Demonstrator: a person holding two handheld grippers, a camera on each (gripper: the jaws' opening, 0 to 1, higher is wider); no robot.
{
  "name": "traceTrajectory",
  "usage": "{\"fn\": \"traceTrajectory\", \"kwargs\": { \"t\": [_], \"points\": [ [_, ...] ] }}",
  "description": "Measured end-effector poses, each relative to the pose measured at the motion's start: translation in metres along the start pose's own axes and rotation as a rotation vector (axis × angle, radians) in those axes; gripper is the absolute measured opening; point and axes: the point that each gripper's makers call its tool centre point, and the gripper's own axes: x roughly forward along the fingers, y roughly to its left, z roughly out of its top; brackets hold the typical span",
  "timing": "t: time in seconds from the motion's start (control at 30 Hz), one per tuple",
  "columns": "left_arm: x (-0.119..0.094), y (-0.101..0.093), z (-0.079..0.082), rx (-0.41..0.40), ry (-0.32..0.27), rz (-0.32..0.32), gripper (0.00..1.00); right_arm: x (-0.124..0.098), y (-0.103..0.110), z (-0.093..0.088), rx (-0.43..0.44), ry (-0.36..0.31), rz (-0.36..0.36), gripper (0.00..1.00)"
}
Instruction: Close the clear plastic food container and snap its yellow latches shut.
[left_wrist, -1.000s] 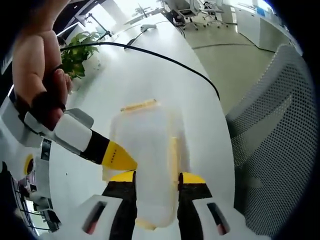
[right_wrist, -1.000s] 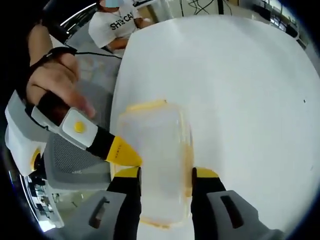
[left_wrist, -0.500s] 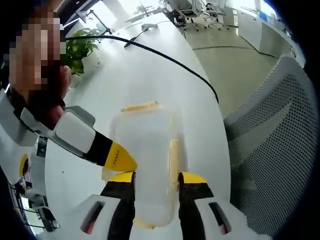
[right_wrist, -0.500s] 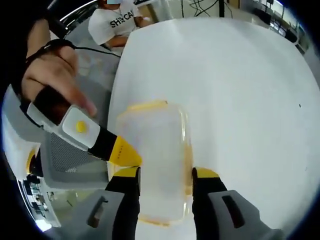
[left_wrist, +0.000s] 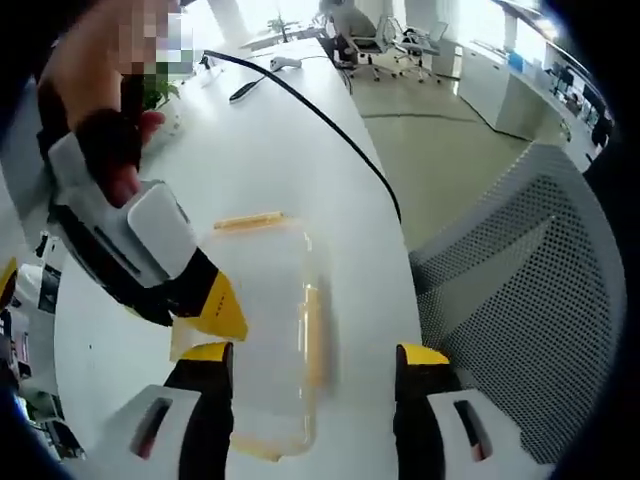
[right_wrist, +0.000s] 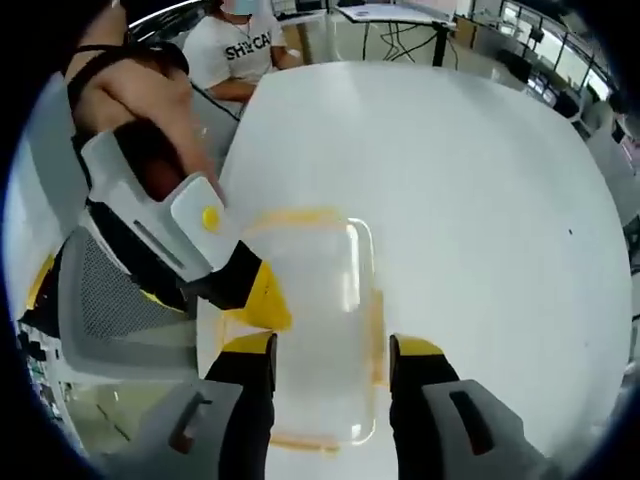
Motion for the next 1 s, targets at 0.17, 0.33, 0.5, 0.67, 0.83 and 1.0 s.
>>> {"fn": "traceTrajectory", "kwargs": {
  "t": [0.17, 0.33, 0.5, 0.67, 0.83, 1.0],
  "points": [
    [0.002, -0.005, 0.003, -0.019, -0.023, -0.014, 0.76, -0.003, 0.0, 0.002, -0.015, -0.085, -0.065, 0.61],
    [0.001, -0.006, 0.004, -0.033, -0.024, -0.014, 0.81, -0.002, 0.014, -0.002, -0.019, -0.099, -0.06, 0.72],
    [0.001, 0.002, 0.0, -0.042, -0.027, -0.022, 0.82, -0.006, 0.013, 0.0, -0.013, -0.122, -0.106, 0.81],
    [-0.004, 0.005, 0.0, -0.078, -0.047, -0.041, 0.9, -0.009, 0.019, -0.001, -0.012, -0.13, -0.12, 0.87],
    [-0.003, 0.011, -0.004, -0.105, -0.037, -0.033, 0.99, -0.01, 0.027, -0.002, -0.032, -0.134, -0.124, 0.92],
    [-0.004, 0.014, -0.007, -0.117, -0.027, -0.029, 0.99, -0.005, 0.031, -0.017, -0.066, -0.072, -0.126, 0.95]
  ]
}}
